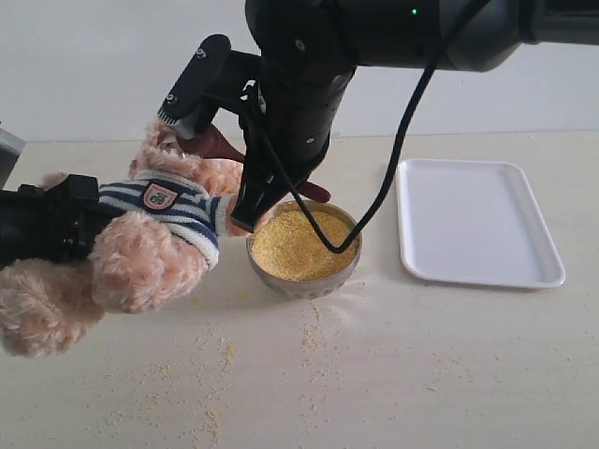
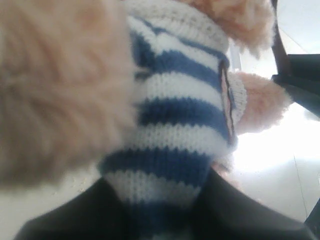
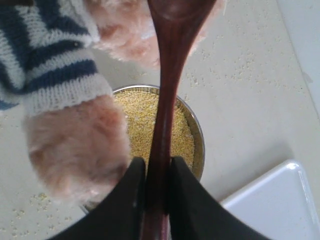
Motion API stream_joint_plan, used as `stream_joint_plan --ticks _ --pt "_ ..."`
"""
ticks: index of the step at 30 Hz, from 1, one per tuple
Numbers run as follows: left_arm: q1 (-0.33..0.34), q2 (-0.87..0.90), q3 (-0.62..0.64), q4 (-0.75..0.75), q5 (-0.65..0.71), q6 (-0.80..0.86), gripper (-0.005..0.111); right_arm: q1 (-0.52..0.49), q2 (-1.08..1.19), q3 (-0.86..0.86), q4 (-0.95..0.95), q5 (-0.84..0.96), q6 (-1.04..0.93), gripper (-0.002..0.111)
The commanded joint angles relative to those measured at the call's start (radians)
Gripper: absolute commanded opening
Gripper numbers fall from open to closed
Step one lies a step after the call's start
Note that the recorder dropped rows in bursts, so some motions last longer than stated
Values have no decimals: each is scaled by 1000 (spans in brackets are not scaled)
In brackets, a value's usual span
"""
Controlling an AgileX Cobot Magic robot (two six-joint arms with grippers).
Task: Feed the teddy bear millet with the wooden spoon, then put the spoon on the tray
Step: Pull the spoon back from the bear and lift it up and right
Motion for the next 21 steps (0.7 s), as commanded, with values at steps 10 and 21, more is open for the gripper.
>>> stream_joint_plan --ticks 10,21 --pt "-8 -12 4 -39 11 26 5 -1 -3 -2 20 41 167 0" --pt "-8 -12 4 -51 11 48 5 -1 -21 -2 170 50 199 0"
